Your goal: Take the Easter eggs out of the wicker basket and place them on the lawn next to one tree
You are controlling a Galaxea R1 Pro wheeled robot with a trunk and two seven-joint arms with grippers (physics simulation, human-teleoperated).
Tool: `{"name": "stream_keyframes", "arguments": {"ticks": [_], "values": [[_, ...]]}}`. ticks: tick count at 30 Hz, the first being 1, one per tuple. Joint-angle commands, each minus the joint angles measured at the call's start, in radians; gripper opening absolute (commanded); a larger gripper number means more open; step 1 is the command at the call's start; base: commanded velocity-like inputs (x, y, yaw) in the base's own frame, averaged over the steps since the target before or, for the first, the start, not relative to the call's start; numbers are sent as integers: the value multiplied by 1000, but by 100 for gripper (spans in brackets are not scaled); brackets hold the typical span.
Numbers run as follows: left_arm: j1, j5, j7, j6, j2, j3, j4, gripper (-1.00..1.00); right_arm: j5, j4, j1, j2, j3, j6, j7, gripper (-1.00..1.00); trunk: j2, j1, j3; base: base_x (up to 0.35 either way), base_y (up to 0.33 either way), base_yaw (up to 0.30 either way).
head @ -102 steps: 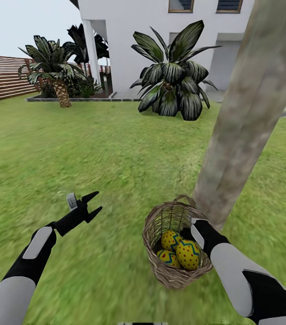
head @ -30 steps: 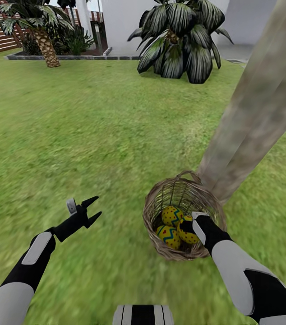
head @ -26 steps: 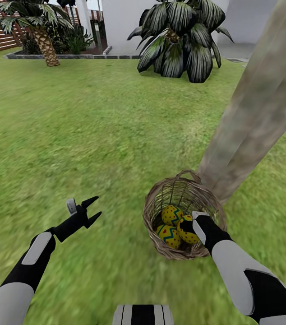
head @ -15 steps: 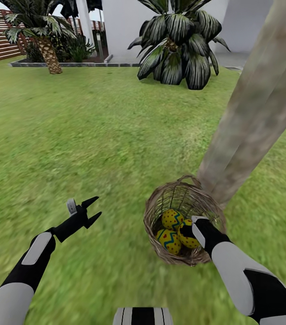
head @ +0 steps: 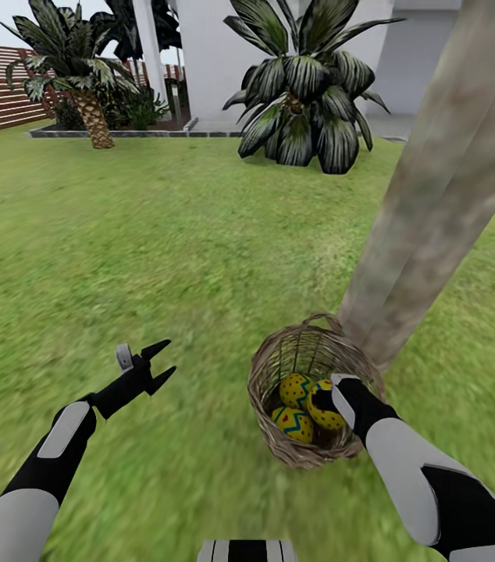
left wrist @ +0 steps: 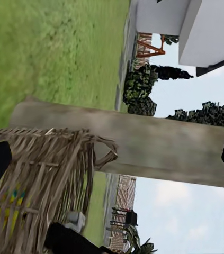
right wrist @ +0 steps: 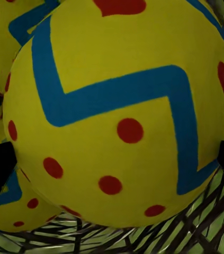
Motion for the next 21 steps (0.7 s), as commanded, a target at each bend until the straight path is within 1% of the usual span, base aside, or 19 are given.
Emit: {"name": "stream_keyframes", "arguments": {"ticks": [1, 9, 10, 12, 13, 15, 17, 18, 19, 20, 21], "values": [[-1, 0, -2, 6, 0, 2, 1, 100, 7, -1, 0, 3, -7, 5, 0, -100, 0, -1, 3, 0, 0, 0], [0, -1, -1, 6, -1, 2, 1, 100, 8, -2, 0, 4, -6, 8, 1, -100, 2, -4, 34, 0, 0, 0], [0, -2, -1, 6, -2, 2, 1, 100, 8, -3, 0, 4, -5, 12, 1, -100, 2, -5, 38, 0, 0, 0], [0, -2, -1, 6, -3, 2, 1, 100, 9, -4, 0, 5, -4, 51, 8, -100, 3, -6, 46, 0, 0, 0], [0, -2, -1, 6, -3, 2, 1, 100, 9, -5, 0, 4, -4, 64, 29, -100, 3, -6, 50, 0, 0, 0], [0, -3, -1, 6, -3, 2, 1, 100, 9, -4, 0, 2, -1, 78, 110, -100, 3, -7, 57, 0, 0, 0], [0, -3, -1, 6, -4, 2, 1, 100, 9, -5, 0, -2, -2, 104, 142, -100, 4, -8, 65, 0, 0, 0], [0, -3, 0, 6, -5, 2, 1, 100, 9, -14, 0, -4, -3, 136, 168, -100, 4, -8, 69, 0, 0, 0], [0, -4, 1, 6, -5, 2, 1, 100, 9, -33, 0, -5, -3, 156, 210, -100, 4, -9, 73, 0, 0, 0], [0, -4, 2, 6, -5, 2, 1, 100, 10, -53, 0, -8, -1, 163, 243, -100, 4, -9, 77, 0, 0, 0], [0, -4, 4, 6, -4, 2, 1, 100, 9, -78, 0, -17, -1, 170, 271, -100, 5, -10, 81, 0, 0, 0]]}}
